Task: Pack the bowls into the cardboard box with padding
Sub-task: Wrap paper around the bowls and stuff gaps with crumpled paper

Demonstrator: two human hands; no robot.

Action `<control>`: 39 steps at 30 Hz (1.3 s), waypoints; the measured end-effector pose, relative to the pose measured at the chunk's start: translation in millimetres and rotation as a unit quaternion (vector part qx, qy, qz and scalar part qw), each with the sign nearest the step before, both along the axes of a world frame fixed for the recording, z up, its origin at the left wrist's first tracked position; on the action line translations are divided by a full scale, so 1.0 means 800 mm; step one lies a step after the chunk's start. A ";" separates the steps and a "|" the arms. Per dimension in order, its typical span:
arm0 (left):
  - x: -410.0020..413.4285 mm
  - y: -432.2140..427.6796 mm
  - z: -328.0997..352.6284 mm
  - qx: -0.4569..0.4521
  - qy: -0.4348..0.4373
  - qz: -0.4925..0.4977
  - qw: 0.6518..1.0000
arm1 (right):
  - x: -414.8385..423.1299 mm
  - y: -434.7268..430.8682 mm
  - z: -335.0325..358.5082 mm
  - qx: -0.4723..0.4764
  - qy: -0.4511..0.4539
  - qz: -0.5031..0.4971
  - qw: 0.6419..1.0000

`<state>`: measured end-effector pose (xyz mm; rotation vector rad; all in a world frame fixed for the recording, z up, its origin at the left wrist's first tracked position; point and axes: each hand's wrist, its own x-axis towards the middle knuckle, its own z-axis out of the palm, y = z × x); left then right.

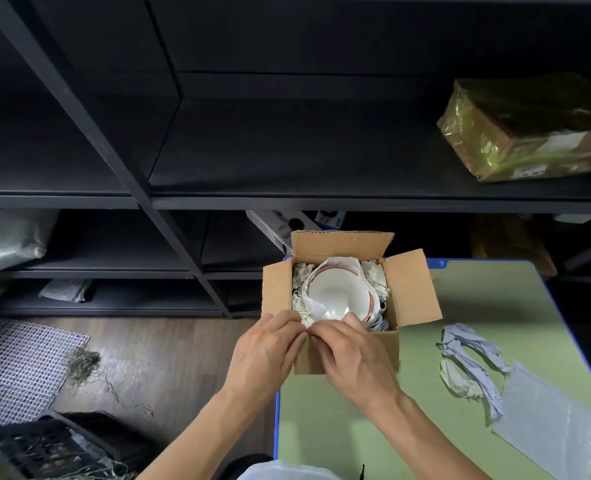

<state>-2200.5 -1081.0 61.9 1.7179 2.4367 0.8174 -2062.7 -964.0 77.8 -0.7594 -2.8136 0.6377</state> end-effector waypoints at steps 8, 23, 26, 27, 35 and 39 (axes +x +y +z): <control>-0.003 0.014 0.005 -0.106 0.056 0.002 0.993 | -0.005 0.002 0.003 0.020 -0.061 0.017 0.998; 0.018 0.004 0.022 -0.058 0.005 0.035 0.998 | 0.028 0.008 0.011 -0.013 0.037 0.038 0.998; 0.027 0.002 0.027 -0.036 -0.009 0.043 0.998 | 0.048 0.014 0.012 -0.018 0.075 0.043 0.996; 0.032 0.003 0.028 -0.032 -0.016 0.041 0.999 | 0.055 0.016 0.013 -0.017 0.084 0.044 0.995; 0.102 0.035 0.031 -0.028 -0.060 -0.035 0.997 | 0.119 0.042 0.010 -0.021 0.090 0.030 0.995; 0.146 0.064 0.021 -0.045 -0.091 -0.091 0.991 | 0.170 0.060 -0.002 -0.034 0.069 -0.023 0.997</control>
